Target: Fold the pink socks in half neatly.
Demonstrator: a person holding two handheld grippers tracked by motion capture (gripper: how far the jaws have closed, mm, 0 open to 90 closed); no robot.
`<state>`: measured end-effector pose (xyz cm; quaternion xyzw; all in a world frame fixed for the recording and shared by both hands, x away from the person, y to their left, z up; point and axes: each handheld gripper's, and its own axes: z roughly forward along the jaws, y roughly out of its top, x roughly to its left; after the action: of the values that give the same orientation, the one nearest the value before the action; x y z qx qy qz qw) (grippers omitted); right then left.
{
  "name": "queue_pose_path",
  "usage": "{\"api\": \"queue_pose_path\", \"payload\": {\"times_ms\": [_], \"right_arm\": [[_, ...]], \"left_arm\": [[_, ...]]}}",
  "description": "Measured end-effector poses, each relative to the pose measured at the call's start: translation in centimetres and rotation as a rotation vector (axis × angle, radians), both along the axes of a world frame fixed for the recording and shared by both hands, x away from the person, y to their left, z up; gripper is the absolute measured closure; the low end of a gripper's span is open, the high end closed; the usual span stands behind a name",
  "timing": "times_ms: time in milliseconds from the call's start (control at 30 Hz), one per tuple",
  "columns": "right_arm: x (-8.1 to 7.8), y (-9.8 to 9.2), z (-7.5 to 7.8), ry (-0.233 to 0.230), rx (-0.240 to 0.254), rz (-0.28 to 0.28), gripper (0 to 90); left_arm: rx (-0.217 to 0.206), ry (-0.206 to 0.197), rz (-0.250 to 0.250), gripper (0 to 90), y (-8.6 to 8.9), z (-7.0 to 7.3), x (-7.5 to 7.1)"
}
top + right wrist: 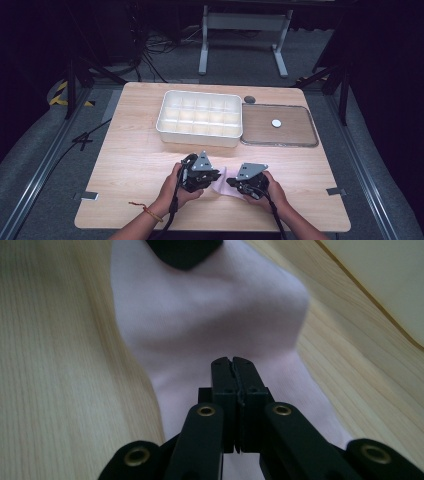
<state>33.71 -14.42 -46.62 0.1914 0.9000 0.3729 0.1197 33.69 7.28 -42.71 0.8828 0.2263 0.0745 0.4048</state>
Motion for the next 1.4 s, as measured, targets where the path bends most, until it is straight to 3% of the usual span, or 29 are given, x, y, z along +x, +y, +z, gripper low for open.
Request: {"api": "queue_pose_path", "payload": {"times_ms": [133,367,500,600,767,900,1000,1133,1300,1400], "right_arm": [[0.1,1.6,-0.3,-0.003,-0.021,0.023,89.6],[0.0,2.7,-0.4,-0.005,-0.008,0.028,88.9],[0.3,1.5,0.3,-0.004,0.019,0.006,88.3],[0.0,0.1,1.1,-0.018,0.007,-0.009,87.3],[0.0,-2.9,1.6,0.017,0.0,-0.062,87.3],[0.5,-3.3,0.6,0.022,-0.036,-0.089,87.4],[0.9,-3.4,0.0,0.041,-0.029,-0.091,88.3],[0.8,-3.1,-0.2,0.021,-0.041,-0.08,88.2],[0.8,-4.1,0.8,-0.018,0.003,-0.11,86.4],[1.1,-5.2,0.9,-0.012,0.012,-0.148,84.6]], "left_arm": [[-0.015,-0.003,0.008,83.5,-0.2,0.0,-0.1],[-0.019,0.002,0.02,83.7,0.4,0.0,0.1],[-0.014,-0.001,0.023,83.8,0.5,0.0,0.0],[-0.007,-0.009,0.019,83.8,0.5,0.1,-0.1],[0.003,-0.007,0.017,83.8,0.3,0.1,0.0],[0.009,-0.006,0.01,83.8,-0.3,0.0,0.0],[0.014,-0.009,0.001,83.8,-0.7,0.1,0.1],[0.025,-0.014,-0.015,83.8,-1.5,0.0,0.3],[0.036,-0.022,-0.005,83.8,-1.5,0.1,0.3],[0.031,-0.023,-0.002,83.8,-1.6,0.1,0.5]]}}
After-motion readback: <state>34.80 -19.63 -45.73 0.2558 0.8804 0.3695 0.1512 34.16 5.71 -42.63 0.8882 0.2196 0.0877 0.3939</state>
